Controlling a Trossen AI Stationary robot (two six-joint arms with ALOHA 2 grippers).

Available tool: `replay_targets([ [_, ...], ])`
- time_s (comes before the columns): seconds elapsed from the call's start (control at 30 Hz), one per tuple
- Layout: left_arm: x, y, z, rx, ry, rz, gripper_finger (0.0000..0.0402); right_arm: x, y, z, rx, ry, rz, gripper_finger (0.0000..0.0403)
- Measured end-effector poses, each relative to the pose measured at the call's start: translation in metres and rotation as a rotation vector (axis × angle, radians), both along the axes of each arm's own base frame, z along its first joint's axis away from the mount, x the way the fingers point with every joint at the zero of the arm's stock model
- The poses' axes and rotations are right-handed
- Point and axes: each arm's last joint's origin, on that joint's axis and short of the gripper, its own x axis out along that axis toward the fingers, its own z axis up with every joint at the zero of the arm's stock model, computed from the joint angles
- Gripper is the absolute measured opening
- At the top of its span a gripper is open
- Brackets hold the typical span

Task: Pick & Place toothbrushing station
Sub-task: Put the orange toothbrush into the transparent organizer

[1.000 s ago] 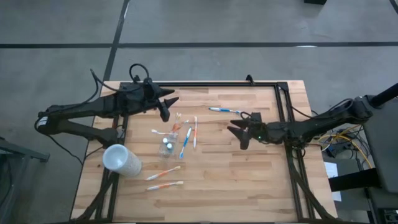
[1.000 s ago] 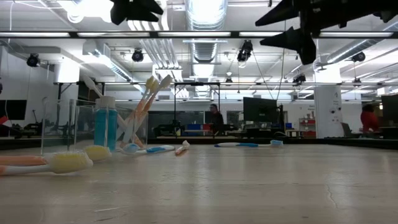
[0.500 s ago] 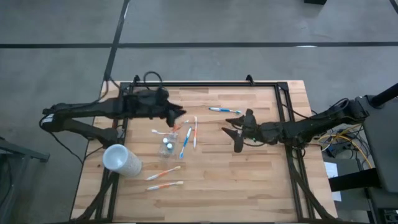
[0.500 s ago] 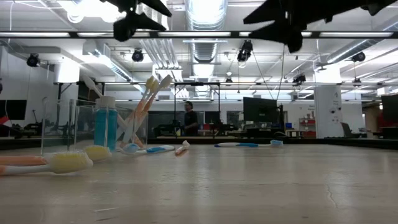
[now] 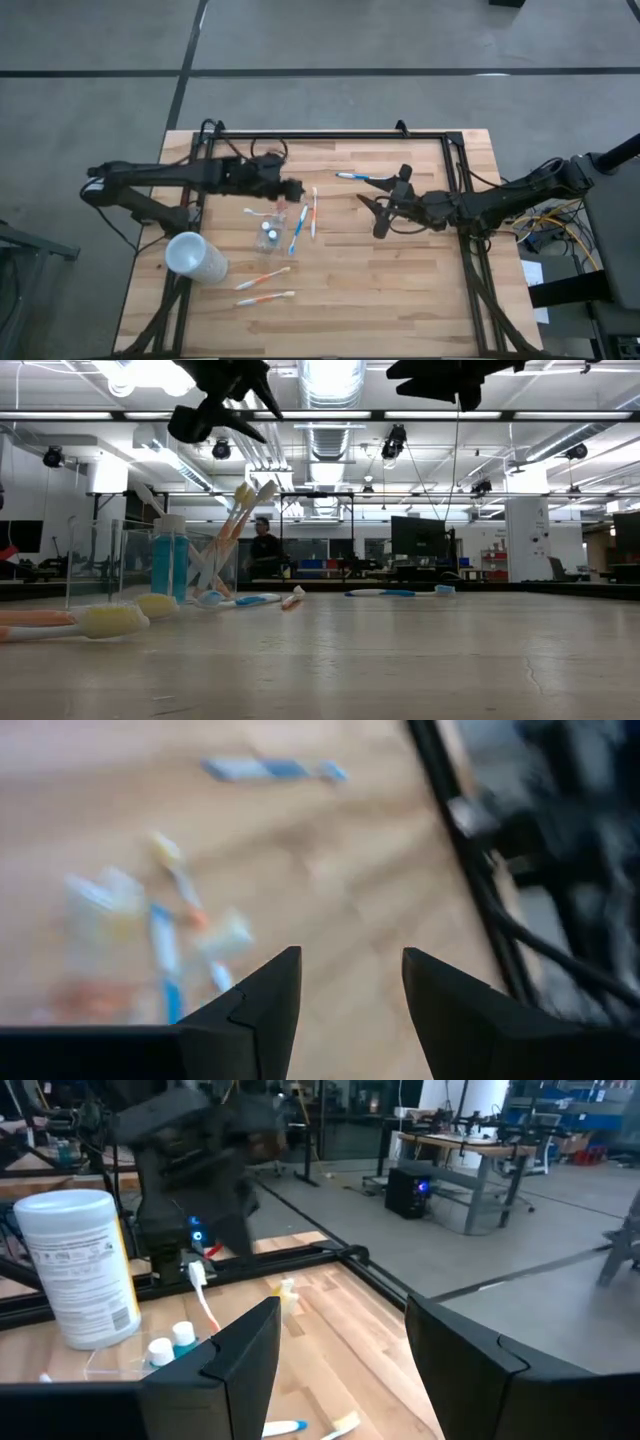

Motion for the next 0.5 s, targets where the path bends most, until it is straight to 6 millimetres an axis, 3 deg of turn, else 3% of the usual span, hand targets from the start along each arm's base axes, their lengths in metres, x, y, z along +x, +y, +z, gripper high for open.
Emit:
replay_targets([
  [0.23,-0.011,0.033,0.035,0.03,0.214,0.195,0.0181,0.0,0.0,-0.001,0.002,0.004,0.0,0.021],
  [0.4,0.013,0.053,0.057,0.111,0.227,0.093,0.0181,0.0,0.0,-0.001,0.007,0.001,-0.001,0.021],
  [0.5,0.026,0.073,0.057,0.077,0.249,0.054,0.0181,0.0,0.0,-0.001,0.032,-0.011,-0.004,0.021],
])
